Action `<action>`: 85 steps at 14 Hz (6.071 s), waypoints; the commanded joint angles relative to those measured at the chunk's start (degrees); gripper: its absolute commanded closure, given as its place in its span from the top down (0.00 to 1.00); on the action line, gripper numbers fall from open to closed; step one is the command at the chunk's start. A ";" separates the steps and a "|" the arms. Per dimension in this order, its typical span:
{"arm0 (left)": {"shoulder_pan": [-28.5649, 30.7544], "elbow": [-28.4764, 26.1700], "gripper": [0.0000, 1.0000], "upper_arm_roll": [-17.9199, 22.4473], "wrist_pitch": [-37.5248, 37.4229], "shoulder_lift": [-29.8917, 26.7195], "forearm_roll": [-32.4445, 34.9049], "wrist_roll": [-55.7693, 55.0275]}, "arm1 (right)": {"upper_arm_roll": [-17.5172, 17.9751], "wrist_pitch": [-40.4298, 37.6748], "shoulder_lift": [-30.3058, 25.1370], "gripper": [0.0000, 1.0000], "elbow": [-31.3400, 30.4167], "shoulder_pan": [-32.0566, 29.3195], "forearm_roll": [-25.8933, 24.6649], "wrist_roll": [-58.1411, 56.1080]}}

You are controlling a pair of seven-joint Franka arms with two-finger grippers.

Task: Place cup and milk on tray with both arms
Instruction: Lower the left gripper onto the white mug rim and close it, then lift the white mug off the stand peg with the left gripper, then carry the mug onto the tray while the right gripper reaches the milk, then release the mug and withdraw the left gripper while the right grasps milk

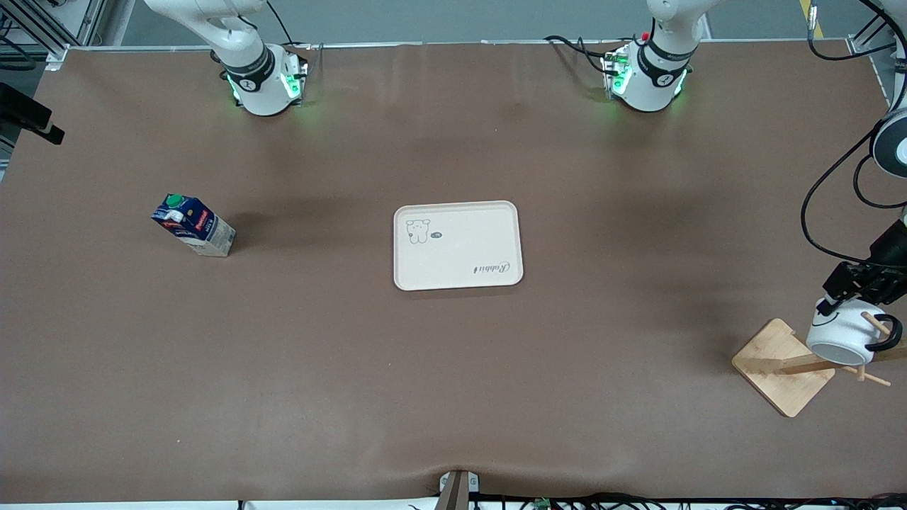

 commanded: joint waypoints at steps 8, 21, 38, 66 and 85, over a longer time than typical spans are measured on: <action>0.08 0.28 0.00 -1.69 0.11 -0.61 -1.35 2.39 | 0.65 0.24 -0.07 1.00 0.02 -1.44 0.84 0.54; 0.26 -2.10 0.00 -8.62 -16.40 -12.48 14.53 -22.51 | 0.65 0.24 -0.07 1.00 0.02 -1.44 0.84 0.54; -15.80 3.52 0.00 -35.18 -22.04 6.66 36.78 -97.68 | 0.74 0.24 2.38 1.00 0.02 -1.70 0.84 0.11; -32.71 28.65 1.00 -22.97 -33.52 24.44 43.10 -116.97 | 0.74 0.39 19.36 1.00 -4.96 -2.23 -0.04 1.95; -6.23 34.11 1.00 -22.80 -52.88 5.81 51.29 -64.07 | 1.97 24.80 5.90 0.00 -30.70 -0.49 1.01 2.21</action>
